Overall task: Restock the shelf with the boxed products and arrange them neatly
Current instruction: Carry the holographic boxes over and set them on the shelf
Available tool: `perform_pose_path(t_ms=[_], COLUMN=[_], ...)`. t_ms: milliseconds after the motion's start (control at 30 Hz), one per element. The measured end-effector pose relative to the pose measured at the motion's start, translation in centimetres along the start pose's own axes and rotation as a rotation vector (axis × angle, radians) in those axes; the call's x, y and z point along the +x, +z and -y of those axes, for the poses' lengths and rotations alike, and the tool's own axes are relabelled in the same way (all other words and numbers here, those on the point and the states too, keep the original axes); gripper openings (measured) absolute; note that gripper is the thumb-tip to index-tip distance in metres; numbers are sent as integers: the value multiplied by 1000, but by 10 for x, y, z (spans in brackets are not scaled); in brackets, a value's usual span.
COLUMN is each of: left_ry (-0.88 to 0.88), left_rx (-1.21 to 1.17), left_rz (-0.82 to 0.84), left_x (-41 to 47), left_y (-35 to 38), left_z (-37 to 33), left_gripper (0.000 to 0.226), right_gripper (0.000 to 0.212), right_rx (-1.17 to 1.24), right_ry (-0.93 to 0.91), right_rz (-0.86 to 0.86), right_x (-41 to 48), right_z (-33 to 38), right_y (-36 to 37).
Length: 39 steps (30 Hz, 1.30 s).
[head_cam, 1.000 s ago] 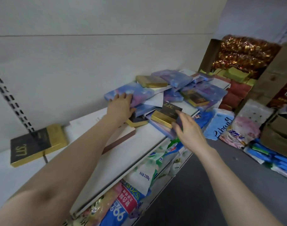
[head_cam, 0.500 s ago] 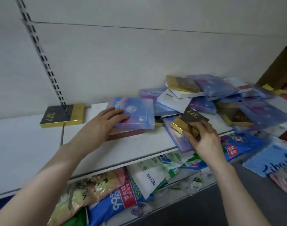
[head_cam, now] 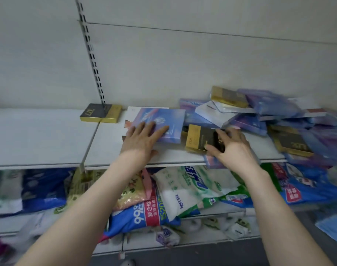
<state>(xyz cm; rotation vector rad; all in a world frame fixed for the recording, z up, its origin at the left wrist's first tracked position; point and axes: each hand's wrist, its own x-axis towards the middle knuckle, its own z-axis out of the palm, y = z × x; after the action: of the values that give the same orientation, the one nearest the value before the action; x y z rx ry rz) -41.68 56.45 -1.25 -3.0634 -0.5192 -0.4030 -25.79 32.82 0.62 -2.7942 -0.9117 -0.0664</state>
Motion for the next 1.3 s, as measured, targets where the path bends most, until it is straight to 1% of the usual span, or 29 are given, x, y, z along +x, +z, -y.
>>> perform_pose_path(t_ms=[33,100,200,233,267,367,433,467,533,600,667,700,767,833,867,900,933,1000,1067,1133,1200,1233,1300], left_ry=[-23,-39,50,73,80,97,91,36,-200,-431,-518,-527,-560,-600,-623,-646,-661,-672,-704,-755,-837,-871,-916], left_rx=[26,-2,-17,5,24,24,-28,-80,-149,-200,-332,-422,-662,-1023,-1217,-1352,-1404,-1403,-1489,-1648,-1738,-1734,-1698], left_rz=[15,-27,-122,-173,-204,-209,-273,-304,-330,-254,-140,-124,-158,-230,-273,-317,-362,-445,-522,-599,-655,-684,-735], left_x=[4,6,-9,-16,-23,-37,-42,-44,-46,-45,-43,-42,-38,-37,-37,-39,-41,-54,-73,-96,-120,-133,-161], left_y=[-3,-5,-7,-6,-3,5,8,11,15,15,12,8,-3,-18,-25,-32,-36,-44,-47,-52,-55,-54,-53], left_z=[-5,-6,1,3,3,-4,-8,-9,-7,-3,3,5,6,4,4,5,7,11,16,23,34,40,53], left_gripper=[69,60,53,51,50,45,39,38,49,67,71,69,63,60,59,57,54,46,39,24,6,7,9], right_gripper=[74,79,94,95,92,85,78,71,62,59,55,52,41,25,19,12,9,11,12,10,7,4,10], right_rx=[41,113,66,70,87,165,265,315,397,433,480,544,747,930,986,1017,1045,1117,1197,1287,1349,1355,1359], right_ry=[-23,-29,41,72,103,180,235,254,255,215,176,174,177,176,173,169,160,137,124,115,93,90,82], right_rz=[52,104,81,71,68,81,94,95,66,-22,-144,-194,-236,-216,-196,-181,-168,-137,-103,-83,-73,-64,-42], right_x=[2,5,5,5,4,3,1,-1,-5,-9,-14,-16,-19,-23,-25,-25,-27,-29,-35,-41,-49,-53,-62], right_z=[0,-1,-5,-8,-9,-10,-7,-4,-1,-2,-1,0,5,13,16,19,23,30,44,59,78,88,111], right_y=[-1,-4,-9,-8,-8,-5,-7,-10,-14,-15,-15,-15,-12,-9,-6,-3,-1,6,11,18,25,30,42])
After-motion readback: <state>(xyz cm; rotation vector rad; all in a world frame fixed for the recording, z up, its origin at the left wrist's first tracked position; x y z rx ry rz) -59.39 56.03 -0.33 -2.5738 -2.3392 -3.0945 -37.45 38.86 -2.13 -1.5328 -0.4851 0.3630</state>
